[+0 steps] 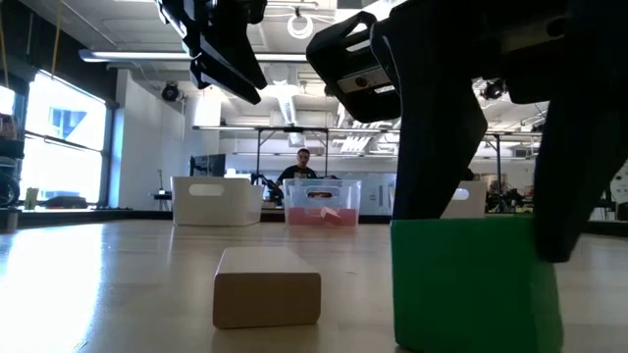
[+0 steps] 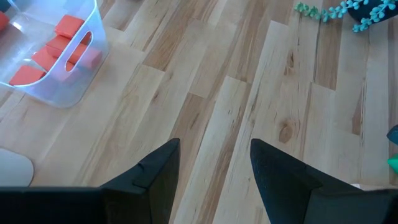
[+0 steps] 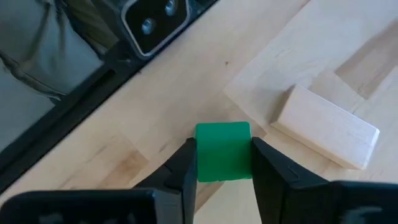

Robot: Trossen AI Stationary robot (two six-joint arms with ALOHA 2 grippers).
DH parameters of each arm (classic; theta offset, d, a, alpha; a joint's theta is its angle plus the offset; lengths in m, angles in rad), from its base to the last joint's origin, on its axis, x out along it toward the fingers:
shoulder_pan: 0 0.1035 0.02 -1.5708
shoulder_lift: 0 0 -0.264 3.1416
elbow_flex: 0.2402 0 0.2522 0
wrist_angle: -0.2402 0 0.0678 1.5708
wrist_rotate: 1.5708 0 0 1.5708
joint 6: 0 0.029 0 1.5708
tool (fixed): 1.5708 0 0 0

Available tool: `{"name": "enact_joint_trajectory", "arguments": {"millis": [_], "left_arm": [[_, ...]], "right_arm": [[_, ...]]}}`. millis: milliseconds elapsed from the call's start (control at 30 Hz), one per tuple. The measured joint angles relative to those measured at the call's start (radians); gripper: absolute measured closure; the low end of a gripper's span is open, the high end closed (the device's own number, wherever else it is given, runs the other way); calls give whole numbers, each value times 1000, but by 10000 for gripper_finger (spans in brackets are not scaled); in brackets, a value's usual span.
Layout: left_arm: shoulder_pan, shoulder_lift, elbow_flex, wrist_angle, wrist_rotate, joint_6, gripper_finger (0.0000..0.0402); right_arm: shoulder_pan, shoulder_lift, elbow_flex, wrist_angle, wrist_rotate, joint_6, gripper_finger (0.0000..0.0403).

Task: Sort & place blocks by color
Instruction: Put the green block into the left white bin

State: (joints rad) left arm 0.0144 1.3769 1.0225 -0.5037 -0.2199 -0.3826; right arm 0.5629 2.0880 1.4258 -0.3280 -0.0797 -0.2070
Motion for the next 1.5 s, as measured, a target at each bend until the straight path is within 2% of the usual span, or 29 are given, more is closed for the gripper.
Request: {"name": "enact_joint_trajectory", "arguments": {"millis": [467, 633, 833, 1000, 1500], "left_arm": [[0, 0, 0, 0, 0, 0, 220], [0, 0, 0, 0, 0, 0, 220], [0, 0, 0, -1, 17, 5, 220], [0, 0, 0, -1, 59, 73, 220], [-1, 0, 0, 18, 54, 220, 220]], "right_arm": [[0, -8, 0, -13, 65, 0, 306], [0, -55, 0, -47, 154, 17, 306], [-7, -108, 0, -63, 202, 42, 306], [-13, -153, 0, -81, 279, 46, 306], [-99, -358, 0, -97, 528, 76, 306]]}}
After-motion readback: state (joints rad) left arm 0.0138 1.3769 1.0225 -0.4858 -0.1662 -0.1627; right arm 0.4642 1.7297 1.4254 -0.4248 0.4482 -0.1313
